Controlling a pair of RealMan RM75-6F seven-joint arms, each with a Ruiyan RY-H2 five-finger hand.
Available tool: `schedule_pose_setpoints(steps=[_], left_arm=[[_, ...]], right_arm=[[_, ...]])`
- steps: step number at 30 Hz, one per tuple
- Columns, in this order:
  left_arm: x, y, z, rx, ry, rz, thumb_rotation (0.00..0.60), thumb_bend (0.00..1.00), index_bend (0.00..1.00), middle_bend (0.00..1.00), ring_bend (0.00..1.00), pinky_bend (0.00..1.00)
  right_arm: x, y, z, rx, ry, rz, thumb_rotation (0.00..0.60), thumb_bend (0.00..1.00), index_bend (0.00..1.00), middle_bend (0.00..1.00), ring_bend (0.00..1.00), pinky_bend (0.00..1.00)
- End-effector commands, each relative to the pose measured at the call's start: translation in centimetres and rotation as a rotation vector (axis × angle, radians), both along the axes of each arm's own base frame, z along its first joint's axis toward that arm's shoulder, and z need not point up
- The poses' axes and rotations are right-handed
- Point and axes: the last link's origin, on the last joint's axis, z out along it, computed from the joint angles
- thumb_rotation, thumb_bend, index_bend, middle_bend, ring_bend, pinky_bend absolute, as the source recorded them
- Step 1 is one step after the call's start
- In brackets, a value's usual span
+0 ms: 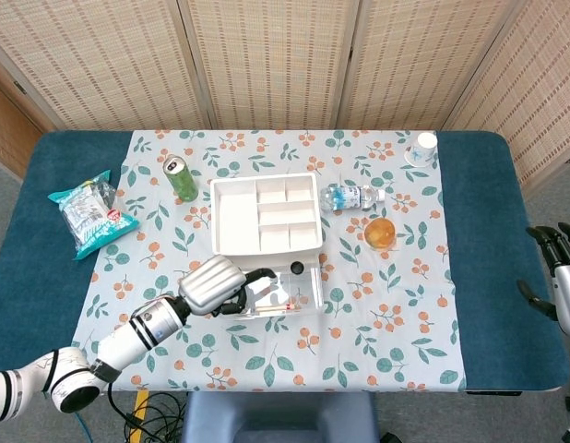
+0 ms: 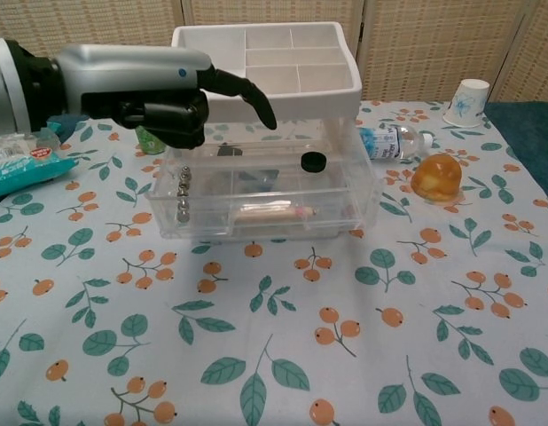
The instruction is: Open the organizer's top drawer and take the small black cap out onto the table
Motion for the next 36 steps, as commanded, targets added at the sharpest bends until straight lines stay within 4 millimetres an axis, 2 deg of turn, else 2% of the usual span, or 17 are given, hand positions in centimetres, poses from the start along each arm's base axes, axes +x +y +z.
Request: schedule_pose_setpoints(steps=[1,22,36], left_arm=[[0.8,-0.2,-0.8,-0.015,0.061,-0.007,0.128,1.0,0.17,1.0,1.0,1.0],[3.7,0.3,-2.9,-0.016,0.172,0.09,0.108,1.0,0.11,1.0,1.0,1.0],[4.2,0.7,-3.9,-0.007,0.183,0.119,0.105,1.0,0.1,1.0,1.0,1.0]], right_arm=[[-0.1,0.0,0.0,0.001,-0.002,-0.002,0.6,0.26,0.16,0.21,0.16,0.23],[-0.9,-0.1,-0.1,0.011,-0.02,-0.012,0.6,0.26,0.16,0.21,0.17,0.23],[-1.3,0.2,0.1,0.003,-0.024,-0.022,0.6,0.26,0.16,0.21,0.17,0.23]])
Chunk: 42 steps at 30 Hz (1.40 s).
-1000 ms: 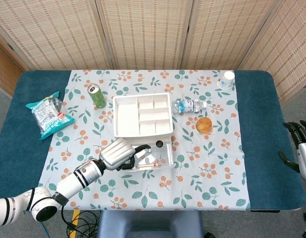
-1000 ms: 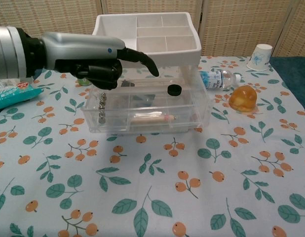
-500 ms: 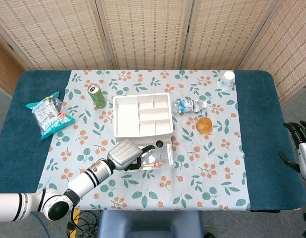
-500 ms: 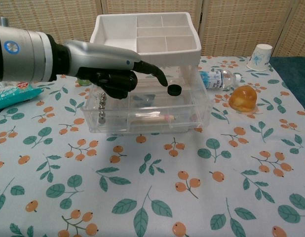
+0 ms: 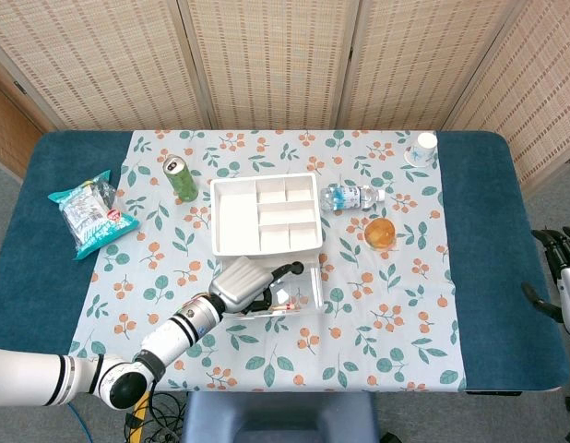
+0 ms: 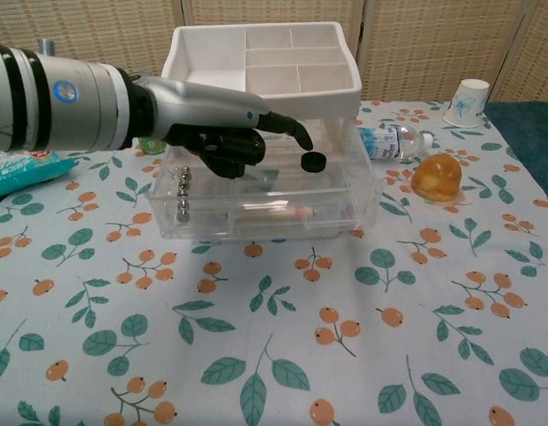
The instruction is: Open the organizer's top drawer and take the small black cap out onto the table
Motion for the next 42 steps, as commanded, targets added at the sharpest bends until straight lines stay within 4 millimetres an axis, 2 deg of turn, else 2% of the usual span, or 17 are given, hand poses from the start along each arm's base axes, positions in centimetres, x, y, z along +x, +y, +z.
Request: schedule_pose_setpoints(steps=[1,14,35,42], left_arm=[[0.03,0.07,-0.15,0.001,0.005,0.002,0.107,1.0,0.1,1.0,1.0,1.0],[0.21,0.3,-0.73,-0.004,0.015,0.005,0.113,1.0,0.1,1.0,1.0,1.0],[0.09,0.26,-1.01,0.004,0.026,-0.001,0.108,1.0,0.15,1.0,1.0,1.0],[-0.13,0.18,-0.83,0.013,0.036,-0.001,0.111,1.0,0.2,1.0,1.0,1.0]], right_arm=[[-0.04,0.02,0.02,0.0,0.001,-0.002,0.6,0.26,0.16,0.21,0.17,0.23],[-0.25,0.11,0.02,-0.003,0.0,-0.011,0.6,0.26,0.16,0.21,0.17,0.23],[-0.62,0.24,0.1,-0.01,-0.005,-0.017,0.6,0.26,0.16,0.21,0.17,0.23],[-0.68,0.29,0.15,-0.013,-0.005,-0.02,0.6,0.26,0.16,0.21,0.17,0.23]])
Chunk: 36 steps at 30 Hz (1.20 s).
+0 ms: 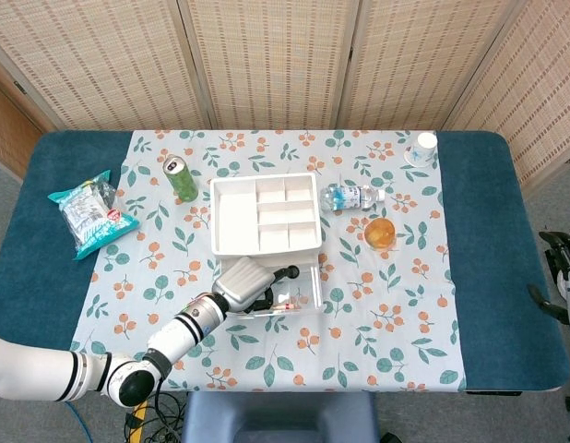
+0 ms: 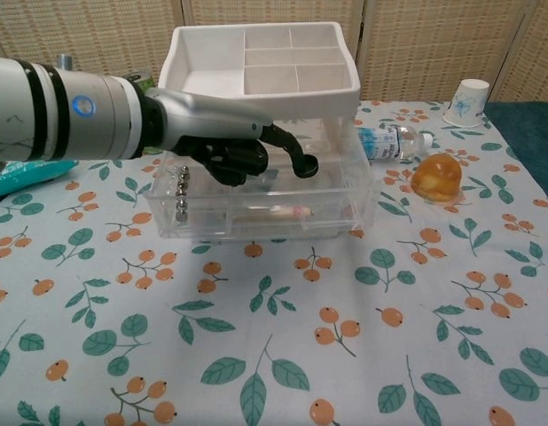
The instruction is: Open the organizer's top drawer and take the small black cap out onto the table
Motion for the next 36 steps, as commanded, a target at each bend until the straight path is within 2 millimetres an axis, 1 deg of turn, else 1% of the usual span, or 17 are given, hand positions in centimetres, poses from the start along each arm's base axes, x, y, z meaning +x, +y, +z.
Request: schedule_pose_setpoints(steps=[1,6,10,24,28,36], left_arm=[[-0.1,-0.2,0.2,0.005,0.001,-0.003,0.11,1.0,0.2,1.0,1.0,1.0],[-0.3,-0.5,0.5,0.012,0.012,-0.009,0.111,1.0,0.21,1.0,1.0,1.0],[-0.4,-0.7,0.7,0.022,0.015,-0.011,0.112,1.0,0.25,1.0,1.0,1.0],[-1.3,-0.9,1.5,0.062,0.048,-0.003,0.109,1.0,0.28,1.0,1.0,1.0],[-1.4,-1.1,1.9,0.072,0.04,-0.013,0.112,1.0,0.29,1.0,1.0,1.0],[-1.3,-1.7,2.6,0.087,-0.016,-0.053,0.115,0.99,0.28,1.0,1.0,1.0]], right_arm=[[0.0,0.0,0.0,0.0,-0.001,0.0,0.6,0.26,0.16,0.21,0.17,0.23],[0.0,0.0,-0.1,0.003,-0.003,0.0,0.6,0.26,0.16,0.21,0.17,0.23],[0.1,0.0,-0.1,0.002,-0.004,0.003,0.6,0.26,0.16,0.21,0.17,0.23],[0.2,0.0,-0.1,-0.003,-0.002,0.004,0.6,0.26,0.16,0.21,0.18,0.23],[0.3,0.1,-0.1,-0.004,-0.001,0.006,0.6,0.26,0.16,0.21,0.18,0.23],[0.5,0.2,-0.1,-0.008,-0.003,0.008,0.6,0.26,0.16,0.21,0.18,0.23]])
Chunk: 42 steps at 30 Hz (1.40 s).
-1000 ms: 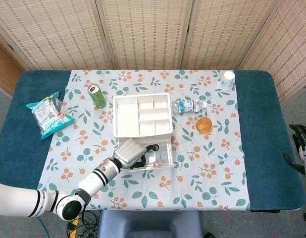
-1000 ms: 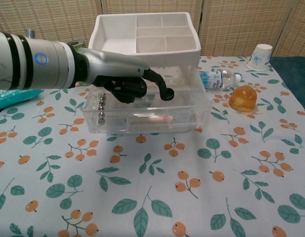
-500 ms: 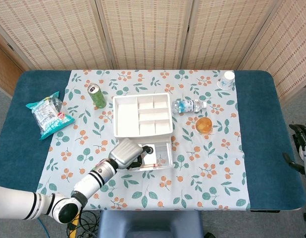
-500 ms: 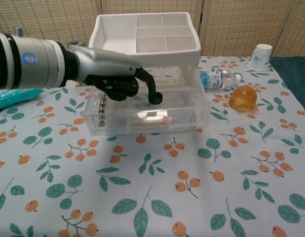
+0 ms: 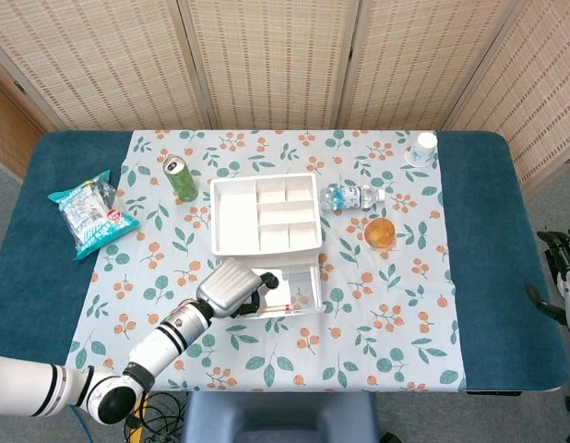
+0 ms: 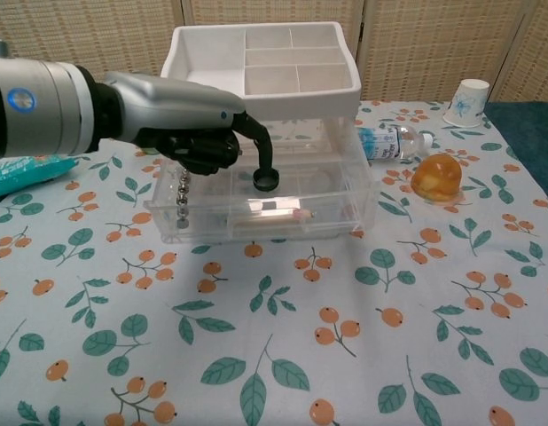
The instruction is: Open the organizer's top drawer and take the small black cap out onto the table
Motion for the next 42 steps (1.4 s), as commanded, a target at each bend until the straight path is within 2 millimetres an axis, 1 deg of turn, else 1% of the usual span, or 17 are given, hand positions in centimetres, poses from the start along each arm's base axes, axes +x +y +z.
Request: schedule_pose_setpoints(steps=[1,3,5,8,9,10,12,14,17,21,28,32,42], left_arm=[[0.0,-0.1,0.4,0.014,-0.037,-0.016,0.124,0.98,0.28,1.0,1.0,1.0],[0.1,0.1,0.7,0.033,-0.06,-0.037,0.182,0.93,0.28,1.0,1.0,1.0],[0.0,0.3,0.8,0.044,-0.081,-0.053,0.269,0.88,0.29,1.0,1.0,1.0],[-0.4,0.7,1.0,0.04,-0.09,-0.067,0.495,0.72,0.29,1.0,1.0,1.0],[-0.5,0.9,1.0,0.042,-0.091,-0.079,0.559,0.65,0.29,1.0,1.0,1.0],[-0.7,1.1,1.1,0.047,-0.093,-0.086,0.591,0.58,0.29,1.0,1.0,1.0],[-1.0,1.2,1.1,0.05,-0.102,-0.098,0.6,0.47,0.3,1.0,1.0,1.0],[-1.1,1.2,1.1,0.05,-0.126,-0.106,0.6,0.41,0.3,1.0,1.0,1.0],[-1.1,1.4,1.0,0.051,-0.142,-0.12,0.6,0.37,0.32,1.0,1.0,1.0],[-0.9,2.0,0.9,0.052,-0.167,-0.127,0.6,0.28,0.32,1.0,1.0,1.0],[-0.5,2.6,0.1,0.037,-0.156,-0.15,0.6,0.27,0.35,1.0,1.0,1.0],[-0.2,2.6,-0.6,0.026,-0.127,-0.173,0.6,0.27,0.34,1.0,1.0,1.0],[0.3,2.1,-1.6,0.086,-0.054,-0.247,0.6,0.27,0.34,1.0,1.0,1.0]], right_arm=[[0.0,0.1,0.0,-0.002,0.0,0.0,0.6,0.26,0.16,0.21,0.18,0.23],[0.0,0.1,0.1,-0.002,0.001,0.0,0.6,0.26,0.16,0.21,0.18,0.23],[0.0,0.2,0.1,-0.002,0.001,0.001,0.6,0.26,0.16,0.21,0.18,0.23],[0.1,0.2,0.1,-0.004,0.001,0.001,0.6,0.26,0.16,0.21,0.18,0.23],[0.1,0.2,0.2,-0.005,0.001,0.001,0.6,0.26,0.16,0.21,0.18,0.23],[0.1,0.2,0.2,-0.005,0.001,0.001,0.6,0.26,0.16,0.21,0.18,0.23],[0.0,0.2,0.2,-0.004,0.001,0.0,0.6,0.26,0.16,0.21,0.18,0.23],[0.0,0.2,0.1,-0.002,0.0,-0.001,0.6,0.26,0.16,0.21,0.18,0.23],[0.0,0.2,0.0,0.002,-0.001,-0.001,0.6,0.26,0.16,0.21,0.19,0.23],[0.0,0.1,0.0,0.002,-0.001,0.0,0.6,0.26,0.16,0.21,0.19,0.23],[-0.1,0.2,0.0,0.001,-0.001,-0.005,0.6,0.26,0.16,0.21,0.19,0.23],[-0.2,0.2,0.0,0.0,-0.001,-0.008,0.6,0.26,0.16,0.21,0.19,0.23],[-0.4,0.3,0.0,0.0,-0.004,-0.014,0.6,0.26,0.16,0.21,0.19,0.23]])
